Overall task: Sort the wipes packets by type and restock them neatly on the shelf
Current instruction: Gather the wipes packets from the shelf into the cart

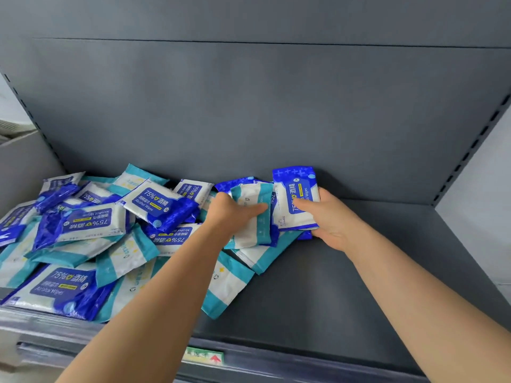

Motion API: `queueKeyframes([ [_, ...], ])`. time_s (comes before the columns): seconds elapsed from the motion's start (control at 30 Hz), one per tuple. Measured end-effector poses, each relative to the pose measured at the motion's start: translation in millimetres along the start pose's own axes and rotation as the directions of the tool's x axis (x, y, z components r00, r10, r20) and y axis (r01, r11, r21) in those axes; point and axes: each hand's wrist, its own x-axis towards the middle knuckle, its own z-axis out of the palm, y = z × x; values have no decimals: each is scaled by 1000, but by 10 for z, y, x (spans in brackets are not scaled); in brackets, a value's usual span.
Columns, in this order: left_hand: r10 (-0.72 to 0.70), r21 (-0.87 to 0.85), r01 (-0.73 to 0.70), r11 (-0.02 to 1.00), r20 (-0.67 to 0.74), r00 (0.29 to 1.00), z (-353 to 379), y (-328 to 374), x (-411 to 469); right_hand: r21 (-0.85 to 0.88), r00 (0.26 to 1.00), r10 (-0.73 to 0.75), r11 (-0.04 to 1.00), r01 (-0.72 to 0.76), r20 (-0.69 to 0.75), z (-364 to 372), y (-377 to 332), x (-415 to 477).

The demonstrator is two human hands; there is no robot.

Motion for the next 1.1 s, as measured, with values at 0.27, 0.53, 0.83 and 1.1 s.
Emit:
queueKeyframes([
  [0.27,96,-135,-82,987,99,990,120,-67,-16,244,999,53,968,-53,7,-155,81,-219],
  [0.53,183,462,-238,854,162,970,42,12,-76,180,987,1,983,29,-159,-137,151,-513],
  [0.83,363,300,-459,836,326,873,-50,14,-102,272,977,32,962,28,-212,56,143,-651],
  [1.1,303,-2,-328,945,389,870,53,121,63,371,975,-32,921,115,-221,40,128,-703],
])
